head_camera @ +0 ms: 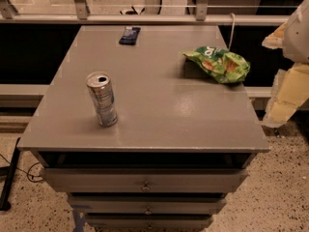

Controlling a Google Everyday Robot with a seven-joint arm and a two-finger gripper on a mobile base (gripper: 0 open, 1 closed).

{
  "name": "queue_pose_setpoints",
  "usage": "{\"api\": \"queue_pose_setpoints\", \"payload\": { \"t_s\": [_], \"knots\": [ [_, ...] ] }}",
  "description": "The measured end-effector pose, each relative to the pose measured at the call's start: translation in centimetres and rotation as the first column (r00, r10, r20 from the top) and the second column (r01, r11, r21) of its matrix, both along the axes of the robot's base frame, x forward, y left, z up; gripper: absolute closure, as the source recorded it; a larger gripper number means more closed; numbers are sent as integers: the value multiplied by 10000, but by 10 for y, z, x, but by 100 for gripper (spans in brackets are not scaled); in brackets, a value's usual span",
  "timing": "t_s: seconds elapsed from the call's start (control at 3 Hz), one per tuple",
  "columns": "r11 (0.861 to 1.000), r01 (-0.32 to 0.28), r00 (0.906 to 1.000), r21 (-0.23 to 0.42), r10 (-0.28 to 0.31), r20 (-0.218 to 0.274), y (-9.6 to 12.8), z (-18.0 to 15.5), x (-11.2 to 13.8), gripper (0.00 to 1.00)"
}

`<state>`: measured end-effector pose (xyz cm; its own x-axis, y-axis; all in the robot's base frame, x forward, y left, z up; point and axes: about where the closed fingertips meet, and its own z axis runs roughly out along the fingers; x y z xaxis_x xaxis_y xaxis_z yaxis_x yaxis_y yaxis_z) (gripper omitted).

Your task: Knock redbull can over

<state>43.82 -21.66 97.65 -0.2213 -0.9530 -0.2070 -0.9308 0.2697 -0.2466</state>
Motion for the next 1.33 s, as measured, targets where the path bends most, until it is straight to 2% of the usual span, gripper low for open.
{"api": "queue_pose_setpoints", "payload": {
  "t_s": [0.33, 0.67, 1.0, 1.33],
  "knots": [
    [9999, -18, 10000, 120, 17, 94, 3, 1, 1, 0],
    [9954, -257, 9995, 921, 239, 204, 21, -12, 5, 0],
    [9656, -733, 9971, 2496, 662, 364, 59, -40, 14, 0],
    [9007, -1129, 9936, 4196, 1002, 522, 104, -63, 28, 0]
  ]
}}
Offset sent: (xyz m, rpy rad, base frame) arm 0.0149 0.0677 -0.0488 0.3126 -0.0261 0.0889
